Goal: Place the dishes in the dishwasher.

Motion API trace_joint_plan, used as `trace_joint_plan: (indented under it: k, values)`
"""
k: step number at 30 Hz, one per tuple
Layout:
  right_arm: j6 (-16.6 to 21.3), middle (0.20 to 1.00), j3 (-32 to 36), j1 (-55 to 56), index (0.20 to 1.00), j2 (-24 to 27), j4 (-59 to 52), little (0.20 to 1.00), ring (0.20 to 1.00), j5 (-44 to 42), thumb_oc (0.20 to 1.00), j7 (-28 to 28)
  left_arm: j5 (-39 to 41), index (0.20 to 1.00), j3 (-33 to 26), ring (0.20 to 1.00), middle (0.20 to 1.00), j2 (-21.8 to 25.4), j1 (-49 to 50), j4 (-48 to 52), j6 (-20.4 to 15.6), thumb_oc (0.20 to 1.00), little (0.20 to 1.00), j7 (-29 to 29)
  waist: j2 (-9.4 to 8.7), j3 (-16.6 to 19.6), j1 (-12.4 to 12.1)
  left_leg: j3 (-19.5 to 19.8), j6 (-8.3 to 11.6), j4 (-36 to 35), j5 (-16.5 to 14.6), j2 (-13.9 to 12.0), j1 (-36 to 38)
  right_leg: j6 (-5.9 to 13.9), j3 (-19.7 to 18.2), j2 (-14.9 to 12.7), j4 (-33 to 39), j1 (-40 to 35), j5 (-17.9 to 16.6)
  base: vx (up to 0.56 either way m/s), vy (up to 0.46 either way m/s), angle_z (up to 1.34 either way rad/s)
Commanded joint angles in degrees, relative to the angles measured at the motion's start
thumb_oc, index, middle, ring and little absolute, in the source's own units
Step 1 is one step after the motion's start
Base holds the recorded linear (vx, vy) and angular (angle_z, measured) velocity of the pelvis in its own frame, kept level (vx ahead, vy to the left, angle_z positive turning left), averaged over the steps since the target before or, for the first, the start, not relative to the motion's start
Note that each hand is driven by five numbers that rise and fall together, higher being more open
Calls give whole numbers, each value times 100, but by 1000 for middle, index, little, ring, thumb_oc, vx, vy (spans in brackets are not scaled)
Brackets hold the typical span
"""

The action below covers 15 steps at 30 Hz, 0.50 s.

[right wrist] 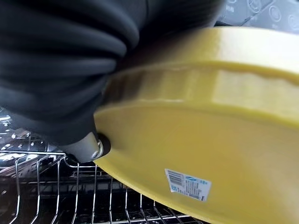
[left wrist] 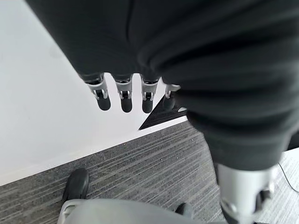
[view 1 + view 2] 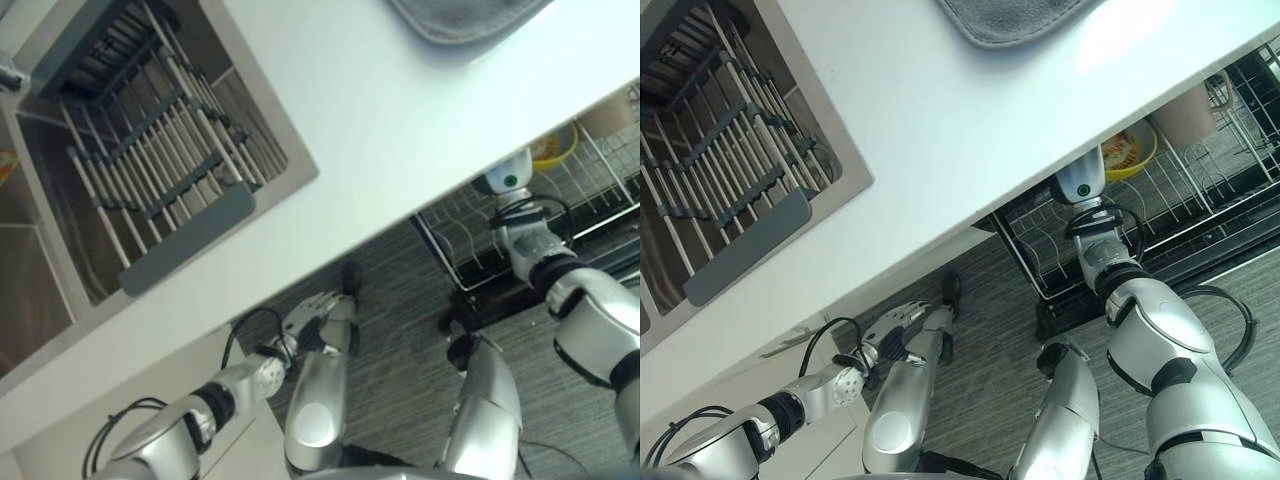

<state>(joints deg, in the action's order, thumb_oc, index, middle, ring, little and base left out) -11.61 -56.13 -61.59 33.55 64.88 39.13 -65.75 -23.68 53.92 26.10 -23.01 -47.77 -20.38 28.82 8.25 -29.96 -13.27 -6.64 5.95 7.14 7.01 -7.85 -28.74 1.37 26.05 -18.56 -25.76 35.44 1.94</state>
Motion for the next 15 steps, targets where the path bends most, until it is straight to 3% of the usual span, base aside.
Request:
trace_joint_plan:
  k: [1,15]
  values:
    - [-72,200,165,-1499,200,44,212,200,200,-248,200,-775,-92,1000,156,1000,1000,-79,4,250,-193,1000,1000,137,144,16,-256,-309,-440,165,-75,499,-371,612,-71,135,-317,-553,255,0,0,0]
    - [-56,200,158,-1643,200,87,324,200,200,-630,200,-346,-40,1000,133,1000,1000,-16,45,403,-134,1000,1000,185,227,16,-322,-362,-411,155,-21,491,-672,641,-59,62,-307,-253,156,0,0,0]
